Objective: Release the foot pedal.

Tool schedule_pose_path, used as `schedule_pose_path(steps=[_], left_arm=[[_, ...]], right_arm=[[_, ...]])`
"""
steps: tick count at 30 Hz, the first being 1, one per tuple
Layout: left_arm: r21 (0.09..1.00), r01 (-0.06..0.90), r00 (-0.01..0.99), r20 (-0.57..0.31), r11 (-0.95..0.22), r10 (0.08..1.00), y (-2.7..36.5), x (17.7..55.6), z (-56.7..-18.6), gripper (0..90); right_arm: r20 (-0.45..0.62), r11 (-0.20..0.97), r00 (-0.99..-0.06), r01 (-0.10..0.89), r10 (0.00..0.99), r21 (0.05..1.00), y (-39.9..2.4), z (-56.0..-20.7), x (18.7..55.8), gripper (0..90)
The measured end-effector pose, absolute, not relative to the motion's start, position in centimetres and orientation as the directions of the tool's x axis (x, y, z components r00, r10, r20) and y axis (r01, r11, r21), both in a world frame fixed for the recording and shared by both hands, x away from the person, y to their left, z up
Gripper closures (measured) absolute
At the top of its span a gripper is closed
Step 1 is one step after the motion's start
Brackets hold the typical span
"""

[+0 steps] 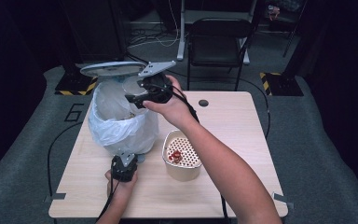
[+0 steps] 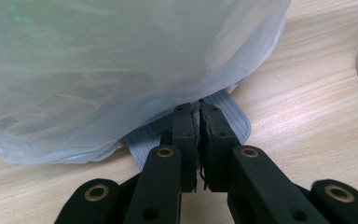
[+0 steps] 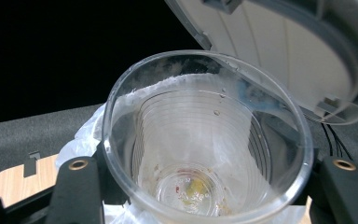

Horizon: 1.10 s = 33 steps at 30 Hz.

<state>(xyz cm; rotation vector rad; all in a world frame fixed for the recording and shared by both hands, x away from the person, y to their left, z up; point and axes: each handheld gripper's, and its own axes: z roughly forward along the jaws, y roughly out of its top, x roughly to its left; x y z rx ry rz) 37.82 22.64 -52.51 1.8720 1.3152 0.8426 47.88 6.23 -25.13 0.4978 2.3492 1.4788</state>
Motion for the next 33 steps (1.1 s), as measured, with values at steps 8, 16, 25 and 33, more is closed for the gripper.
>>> schedule_pose_path(steps=[8,16,25,33], left_arm=[[0.825,0.507,0.276,0.118,-0.249,0.954,22.6,37.8,-52.5,85.1],[0.825,0.508,0.276,0.118,-0.249,0.954,22.6,37.8,-52.5,85.0],[0.824,0.508,0.277,0.119,-0.251,0.953,22.6,37.8,-52.5,85.0],[0.825,0.508,0.276,0.116,-0.247,0.954,22.6,37.8,-52.5,85.0]], right_arm=[[-0.039,0.373,-0.891,0.149,0.451,0.916,7.5,-26.5,48.9,34.8],[0.028,0.327,-0.883,0.202,0.468,0.923,8.8,-27.9,49.7,33.5],[0.073,0.277,-0.852,0.248,0.518,0.928,10.4,-29.2,49.6,8.2],[0.086,0.241,-0.846,0.246,0.527,0.939,9.3,-29.8,48.8,0.1]])
